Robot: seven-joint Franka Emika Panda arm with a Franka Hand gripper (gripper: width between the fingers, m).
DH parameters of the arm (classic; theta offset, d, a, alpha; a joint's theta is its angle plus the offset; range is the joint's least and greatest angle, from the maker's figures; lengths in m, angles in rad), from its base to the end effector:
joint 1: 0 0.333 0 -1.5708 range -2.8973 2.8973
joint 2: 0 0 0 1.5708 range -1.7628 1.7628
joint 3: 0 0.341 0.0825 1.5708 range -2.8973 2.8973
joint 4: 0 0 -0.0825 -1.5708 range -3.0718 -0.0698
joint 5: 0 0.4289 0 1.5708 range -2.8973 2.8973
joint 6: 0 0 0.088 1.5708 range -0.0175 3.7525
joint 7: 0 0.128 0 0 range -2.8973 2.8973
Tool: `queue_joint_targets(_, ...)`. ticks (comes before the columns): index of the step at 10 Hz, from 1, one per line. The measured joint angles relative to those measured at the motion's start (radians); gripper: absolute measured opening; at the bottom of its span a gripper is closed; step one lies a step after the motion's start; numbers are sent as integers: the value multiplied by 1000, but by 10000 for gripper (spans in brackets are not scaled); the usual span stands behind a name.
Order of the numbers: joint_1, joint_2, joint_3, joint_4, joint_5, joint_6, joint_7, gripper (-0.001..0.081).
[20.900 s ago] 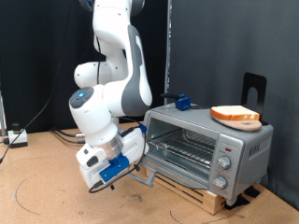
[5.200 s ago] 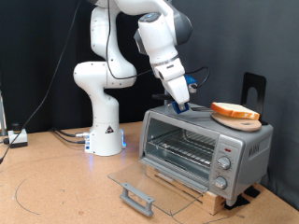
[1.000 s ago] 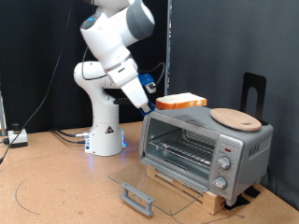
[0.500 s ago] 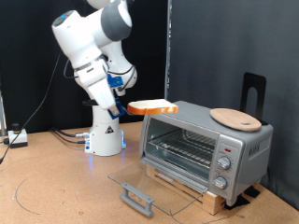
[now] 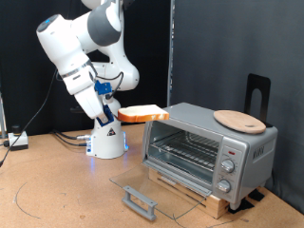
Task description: Make a piece of toast with the oven
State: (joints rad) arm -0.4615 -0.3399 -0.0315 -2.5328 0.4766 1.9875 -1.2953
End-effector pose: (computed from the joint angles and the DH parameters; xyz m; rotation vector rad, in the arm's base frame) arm 0.3932 -0.1683 0.3635 -2.5977 -0.7521 -0.2801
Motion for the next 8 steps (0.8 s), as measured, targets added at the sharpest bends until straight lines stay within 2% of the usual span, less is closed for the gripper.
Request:
queue_joint_targets(2,0,21,28,-48,-41,81,-3,397)
queue_joint_targets(5,4,83,79,-108,-53,209,-3,397)
queue_joint_targets(8,49,110,144,-150,-19,288,-3,397)
